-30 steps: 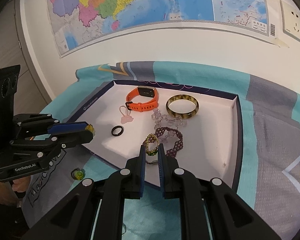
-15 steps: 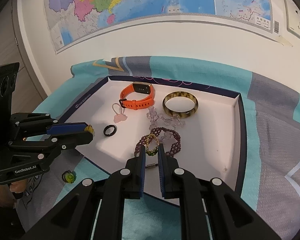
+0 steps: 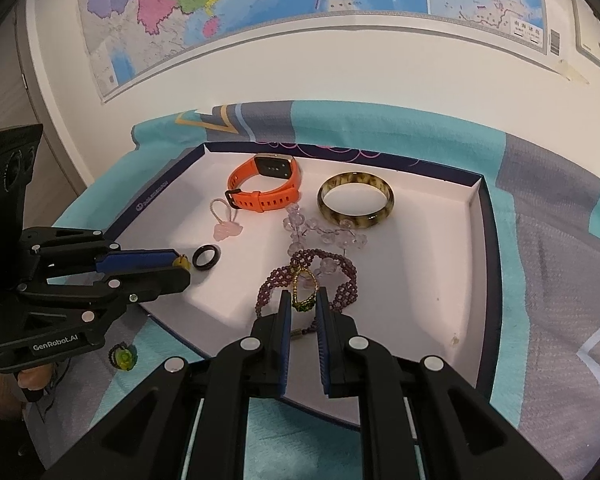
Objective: Organize jewelry
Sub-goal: 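Open the right gripper releasing the gold bracelet while the left gripper releases the amber pendant, then withdraw both grippers from the box toward the rings on the cloth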
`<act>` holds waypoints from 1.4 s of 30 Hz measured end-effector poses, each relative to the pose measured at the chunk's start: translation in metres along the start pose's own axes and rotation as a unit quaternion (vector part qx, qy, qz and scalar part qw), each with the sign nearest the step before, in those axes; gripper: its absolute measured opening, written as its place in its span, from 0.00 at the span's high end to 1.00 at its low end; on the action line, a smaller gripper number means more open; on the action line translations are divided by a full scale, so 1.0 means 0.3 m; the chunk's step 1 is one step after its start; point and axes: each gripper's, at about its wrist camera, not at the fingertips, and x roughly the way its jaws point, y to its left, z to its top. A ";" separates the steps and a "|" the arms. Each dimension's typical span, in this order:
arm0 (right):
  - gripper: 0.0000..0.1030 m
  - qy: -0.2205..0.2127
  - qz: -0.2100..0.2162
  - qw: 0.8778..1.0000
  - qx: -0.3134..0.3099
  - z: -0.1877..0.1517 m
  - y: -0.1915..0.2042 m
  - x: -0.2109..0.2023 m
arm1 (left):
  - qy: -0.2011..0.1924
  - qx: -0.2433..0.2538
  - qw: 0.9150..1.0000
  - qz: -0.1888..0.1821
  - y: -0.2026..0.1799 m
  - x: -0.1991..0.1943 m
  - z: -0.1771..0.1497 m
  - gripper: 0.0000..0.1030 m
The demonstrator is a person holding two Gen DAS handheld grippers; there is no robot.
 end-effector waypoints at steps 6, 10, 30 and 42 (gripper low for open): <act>0.89 0.004 0.001 1.000 0.004 0.000 -0.003 0.009 | 0.008 -0.002 1.000 0.002 0.005 0.021 0.000 0.83; 0.88 0.002 0.004 1.000 0.010 0.001 -0.009 0.008 | 0.006 -0.001 1.000 0.001 0.003 0.017 0.000 0.83; 0.77 -0.042 0.038 0.998 0.035 -0.055 -0.036 -0.172 | -0.056 -0.007 0.998 0.008 0.014 -0.197 -0.105 0.59; 0.71 -0.019 0.050 0.998 0.022 -0.197 0.022 -0.218 | -0.027 0.028 0.999 -0.004 -0.039 -0.226 -0.267 0.53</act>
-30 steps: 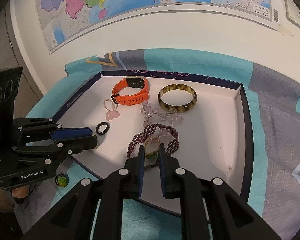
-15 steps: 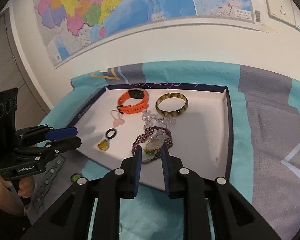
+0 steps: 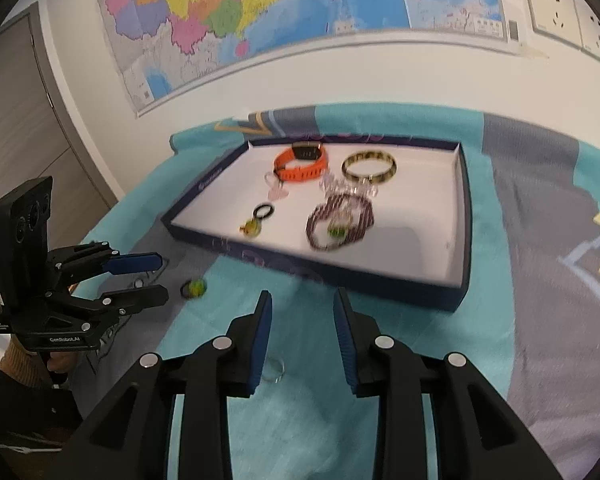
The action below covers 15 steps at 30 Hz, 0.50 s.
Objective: Organize jewelry
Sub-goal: 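Withdraw both grippers from the box toward the rings on the cloth, then close the right gripper on the silver ring while the left gripper closes on the green stone ring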
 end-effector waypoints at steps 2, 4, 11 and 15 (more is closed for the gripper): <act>0.71 0.006 -0.001 1.000 0.000 -0.019 0.008 0.011 | 0.005 -0.001 1.000 0.001 -0.001 0.011 -0.005 0.53; 0.70 0.012 -0.001 1.000 -0.001 -0.037 0.015 0.019 | 0.012 -0.005 1.000 0.001 0.000 0.030 -0.004 0.53; 0.69 0.023 -0.003 1.000 -0.004 -0.069 0.033 0.032 | 0.031 -0.013 0.999 0.005 0.006 0.083 0.012 0.56; 0.67 0.027 -0.004 1.000 -0.007 -0.076 0.036 0.034 | 0.032 -0.009 0.999 0.004 -0.004 0.093 0.024 0.57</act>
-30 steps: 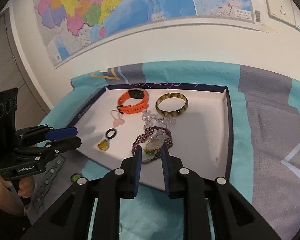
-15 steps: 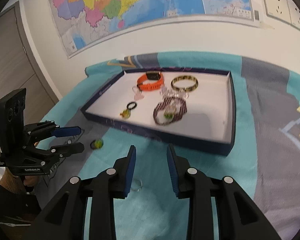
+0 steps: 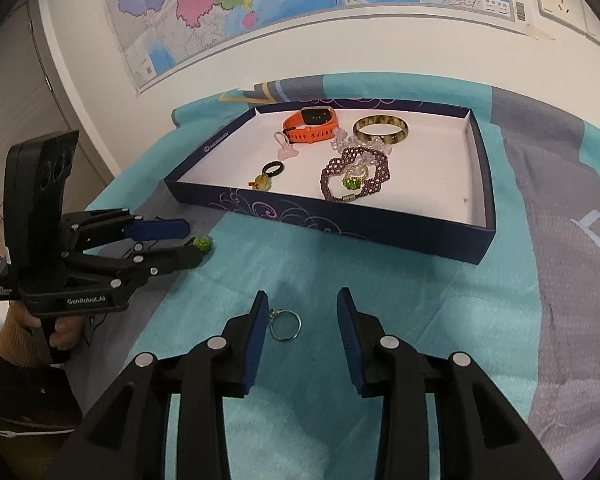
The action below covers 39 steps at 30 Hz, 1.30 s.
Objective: Organize jewelry
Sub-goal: 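Close the right gripper on the silver ring while the left gripper closes on the green stone ring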
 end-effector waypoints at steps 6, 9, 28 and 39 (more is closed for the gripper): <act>0.67 0.014 -0.003 1.000 -0.017 -0.017 0.033 0.011 | 0.007 0.011 1.000 0.007 -0.020 0.018 0.006 0.60; 0.67 0.017 -0.011 0.999 -0.029 -0.020 0.052 0.018 | 0.007 0.007 1.000 0.008 -0.019 0.018 0.005 0.74; 0.72 0.025 -0.057 0.996 -0.068 -0.026 0.091 0.035 | 0.006 -0.004 1.000 0.002 -0.027 0.004 -0.012 0.78; 0.84 0.023 -0.064 0.995 -0.069 -0.023 0.090 0.029 | 0.004 -0.008 1.000 0.001 -0.027 0.004 -0.013 0.78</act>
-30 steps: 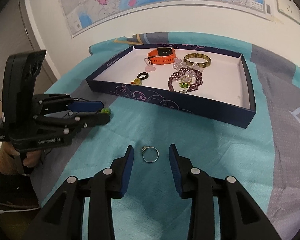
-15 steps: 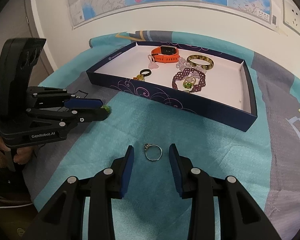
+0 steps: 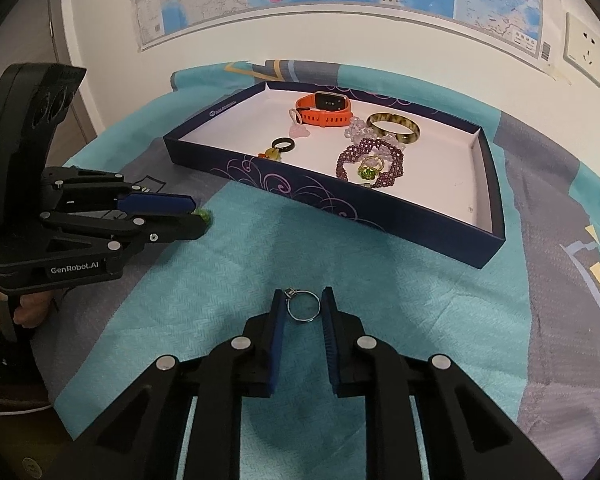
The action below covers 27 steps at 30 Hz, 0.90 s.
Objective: Organize jewelry
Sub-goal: 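Close the right gripper on the silver ring while the left gripper closes on the green stone ring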
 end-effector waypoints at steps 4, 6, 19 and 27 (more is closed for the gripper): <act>0.84 -0.007 0.006 1.000 0.013 0.002 -0.014 -0.011 | -0.001 -0.001 1.000 0.000 0.001 -0.001 0.000 0.78; 0.84 -0.012 0.011 1.000 0.019 0.004 -0.021 -0.018 | -0.002 -0.002 1.000 0.000 0.002 -0.004 -0.001 0.79; 0.84 -0.027 0.028 0.998 0.043 0.013 -0.040 -0.035 | -0.008 -0.007 1.000 -0.004 -0.011 -0.025 -0.010 0.79; 0.84 -0.034 0.032 0.998 0.044 0.025 -0.038 -0.042 | -0.017 -0.011 1.000 -0.007 -0.015 -0.050 -0.007 0.79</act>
